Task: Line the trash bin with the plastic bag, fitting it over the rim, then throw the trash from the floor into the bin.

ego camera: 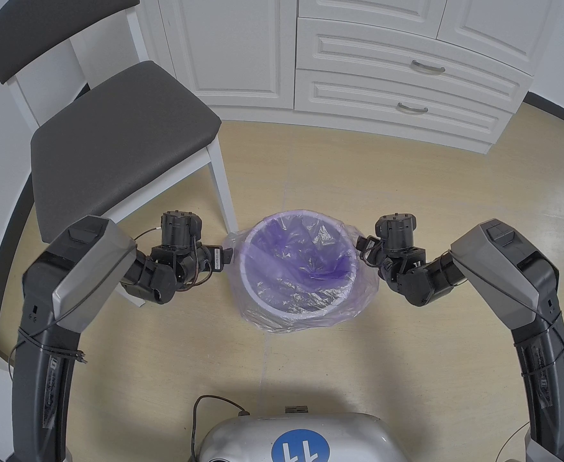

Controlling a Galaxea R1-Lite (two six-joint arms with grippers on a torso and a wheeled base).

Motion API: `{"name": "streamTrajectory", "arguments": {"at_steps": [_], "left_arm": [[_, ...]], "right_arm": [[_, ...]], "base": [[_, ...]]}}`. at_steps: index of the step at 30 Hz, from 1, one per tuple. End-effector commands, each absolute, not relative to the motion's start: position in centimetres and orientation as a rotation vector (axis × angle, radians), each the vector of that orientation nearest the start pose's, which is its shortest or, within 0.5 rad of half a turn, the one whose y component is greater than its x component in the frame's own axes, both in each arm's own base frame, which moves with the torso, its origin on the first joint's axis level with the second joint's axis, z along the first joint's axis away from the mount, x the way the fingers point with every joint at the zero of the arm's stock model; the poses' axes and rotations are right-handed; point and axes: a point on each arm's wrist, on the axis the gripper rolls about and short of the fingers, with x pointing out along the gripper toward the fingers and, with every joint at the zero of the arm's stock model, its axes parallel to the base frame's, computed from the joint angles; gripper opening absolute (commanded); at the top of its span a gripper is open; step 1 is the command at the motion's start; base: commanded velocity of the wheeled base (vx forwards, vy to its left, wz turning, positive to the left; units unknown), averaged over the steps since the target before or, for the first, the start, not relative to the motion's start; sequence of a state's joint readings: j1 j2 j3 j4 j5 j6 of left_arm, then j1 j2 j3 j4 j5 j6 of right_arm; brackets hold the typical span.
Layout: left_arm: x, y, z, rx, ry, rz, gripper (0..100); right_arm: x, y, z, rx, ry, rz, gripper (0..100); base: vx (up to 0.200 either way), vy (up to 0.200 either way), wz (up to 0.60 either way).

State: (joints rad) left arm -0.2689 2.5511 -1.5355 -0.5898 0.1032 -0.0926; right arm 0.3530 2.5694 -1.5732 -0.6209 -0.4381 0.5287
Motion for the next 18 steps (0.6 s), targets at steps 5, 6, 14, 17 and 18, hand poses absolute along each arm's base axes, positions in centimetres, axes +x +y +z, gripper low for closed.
{"name": "streamTrajectory", "arguments": {"at_steps": [5, 6, 14, 17, 18], "left_arm": [[43.8, -12.2, 4.4, 0.165, 0.473, -0.245, 100], [43.7, -12.2, 4.0, 0.176, 0.485, -0.248, 100], [43.5, -12.9, 0.7, 0.202, 0.548, -0.27, 100], [43.5, -13.0, 0.1, 0.216, 0.557, -0.277, 100], [43.5, -13.0, 0.0, 0.217, 0.56, -0.277, 100]], "right_arm": [[44.7, 14.7, 2.9, 0.147, 0.42, -0.172, 100], [44.5, 14.6, 2.6, 0.129, 0.437, -0.168, 100], [44.2, 14.6, 0.1, 0.091, 0.513, -0.139, 100], [44.5, 15.0, -2.5, 0.097, 0.556, -0.114, 100], [44.7, 15.1, -3.1, 0.1, 0.562, -0.113, 100]], "base": [[0.0, 0.0, 0.0], [0.0, 0.0, 0.0], [0.0, 0.0, 0.0], [0.0, 0.0, 0.0], [0.0, 0.0, 0.0]]}}
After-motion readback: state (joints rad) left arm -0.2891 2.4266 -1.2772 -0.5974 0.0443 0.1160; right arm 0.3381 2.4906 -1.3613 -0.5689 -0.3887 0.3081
